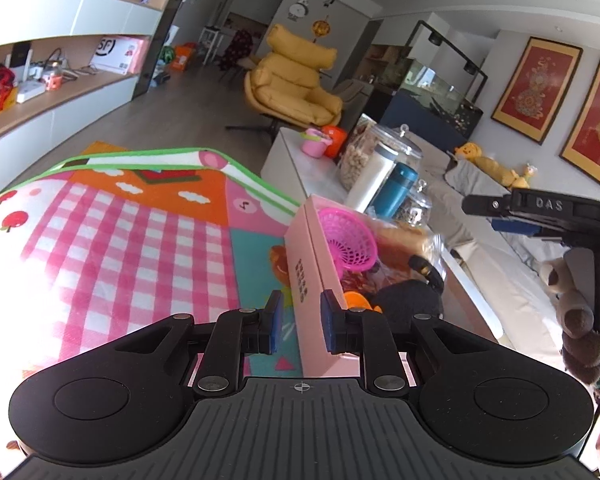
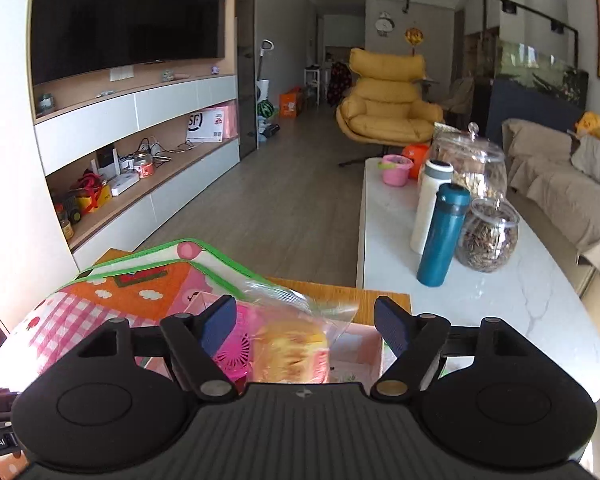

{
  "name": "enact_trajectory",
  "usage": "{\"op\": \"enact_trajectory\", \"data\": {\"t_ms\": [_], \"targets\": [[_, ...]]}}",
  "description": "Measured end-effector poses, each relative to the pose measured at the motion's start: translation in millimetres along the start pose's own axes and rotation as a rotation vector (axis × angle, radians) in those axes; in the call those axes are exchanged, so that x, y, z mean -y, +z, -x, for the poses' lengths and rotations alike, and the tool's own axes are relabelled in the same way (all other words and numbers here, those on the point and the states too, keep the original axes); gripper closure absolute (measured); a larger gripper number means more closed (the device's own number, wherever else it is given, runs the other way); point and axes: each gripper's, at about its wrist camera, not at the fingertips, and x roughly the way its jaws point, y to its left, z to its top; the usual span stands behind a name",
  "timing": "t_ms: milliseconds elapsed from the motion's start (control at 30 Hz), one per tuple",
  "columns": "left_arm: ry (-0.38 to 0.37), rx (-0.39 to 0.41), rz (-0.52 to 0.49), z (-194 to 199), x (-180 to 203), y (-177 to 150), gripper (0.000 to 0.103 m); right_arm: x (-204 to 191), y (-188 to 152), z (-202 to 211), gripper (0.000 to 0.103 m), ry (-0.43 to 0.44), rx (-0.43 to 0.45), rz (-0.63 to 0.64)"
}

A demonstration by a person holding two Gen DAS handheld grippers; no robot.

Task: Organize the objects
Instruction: 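Lower the bread bag into the box and open the right tool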

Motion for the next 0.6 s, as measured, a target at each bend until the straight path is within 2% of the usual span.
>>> {"op": "enact_trajectory", "data": {"t_ms": [67,133,267,333,400,433,467,533,600], "targets": [[-0.003,-0.007,0.009,-5,0,1,0.081,5,-21,10,0.027,0.001,0.002,-0.002],[-0.01,-0.011,0.01,-12,4,4,0.081,7,-44,24,0.031,-0.009,-0.008,0.033],[-0.016,-0.013,-0.039,-29,23,8,0.081,7,-91,54,0.036,-0.004,-0.031,0.099],[0.011,-0.03,-0.069,-41,32,8,0.081,6,-108,62,0.036,0.011,-0.047,0.119],[0.077,-0.05,-0.11,-55,39,7,0.081,4,-122,62,0.036,0.005,-0.067,0.137],[0.106,-0.055,-0.123,-60,40,6,0.07,1,-127,58,0.036,-0.005,-0.078,0.144],[0.131,-0.064,-0.132,-64,40,5,0.064,-1,-131,54,0.037,-0.015,-0.088,0.148],[0.175,-0.064,-0.126,-66,36,6,0.04,-4,-135,43,0.043,-0.028,-0.107,0.144],[0.199,-0.066,-0.11,-65,27,7,0.032,-8,-135,34,0.045,-0.027,-0.11,0.145]]}}
